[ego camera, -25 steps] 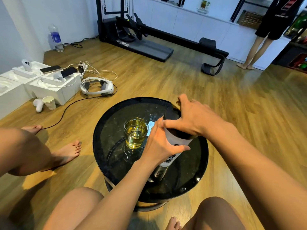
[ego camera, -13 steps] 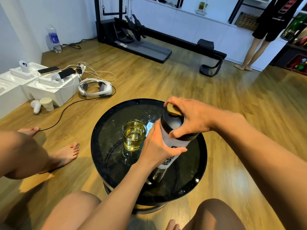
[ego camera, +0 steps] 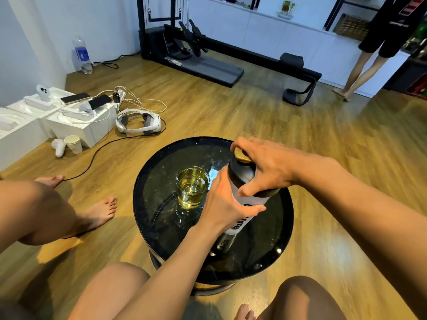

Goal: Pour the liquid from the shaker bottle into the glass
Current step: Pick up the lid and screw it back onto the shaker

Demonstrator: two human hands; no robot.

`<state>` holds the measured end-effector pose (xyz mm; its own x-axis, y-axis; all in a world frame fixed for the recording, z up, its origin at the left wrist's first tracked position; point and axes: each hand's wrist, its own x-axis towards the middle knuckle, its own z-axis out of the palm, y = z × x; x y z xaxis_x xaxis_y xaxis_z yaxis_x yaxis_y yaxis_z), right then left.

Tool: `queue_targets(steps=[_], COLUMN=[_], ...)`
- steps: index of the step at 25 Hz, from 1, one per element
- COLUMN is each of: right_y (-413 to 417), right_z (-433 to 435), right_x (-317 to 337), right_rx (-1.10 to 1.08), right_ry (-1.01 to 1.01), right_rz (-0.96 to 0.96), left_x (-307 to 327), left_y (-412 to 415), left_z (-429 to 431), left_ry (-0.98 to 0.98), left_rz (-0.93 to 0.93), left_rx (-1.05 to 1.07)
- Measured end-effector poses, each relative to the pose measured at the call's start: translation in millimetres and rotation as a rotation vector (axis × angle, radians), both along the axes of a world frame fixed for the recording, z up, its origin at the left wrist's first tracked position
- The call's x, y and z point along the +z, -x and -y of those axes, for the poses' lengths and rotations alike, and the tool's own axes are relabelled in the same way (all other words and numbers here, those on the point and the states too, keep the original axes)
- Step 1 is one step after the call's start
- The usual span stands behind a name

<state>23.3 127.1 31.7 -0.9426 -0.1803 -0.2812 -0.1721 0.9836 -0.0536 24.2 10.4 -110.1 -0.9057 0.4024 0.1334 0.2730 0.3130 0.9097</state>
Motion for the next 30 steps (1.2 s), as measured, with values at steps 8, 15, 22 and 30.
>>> queue_targets(steps=[8,15,22,30], right_y=[0,-8,-9,-6], right_z=[5,-1,-2,-3], right_x=[-15,-20,-16,-10], right_rx=[-0.354,-0.081,-0.021,-0.108], right_ry=[-0.087,0.019,0.045,0.128], right_rz=[-0.104,-0.188,-0.260,-0.276], left_x=[-7,-3,-7,-5], left_y=[4,3,3,4], left_z=[-1,-1,-2,-1], left_ry=[0.038,0.005,0.020,-0.004], left_rz=[0.008,-0.032,-0.057,-0.058], left_rx=[-0.049,-0.057,-0.050,-0.046])
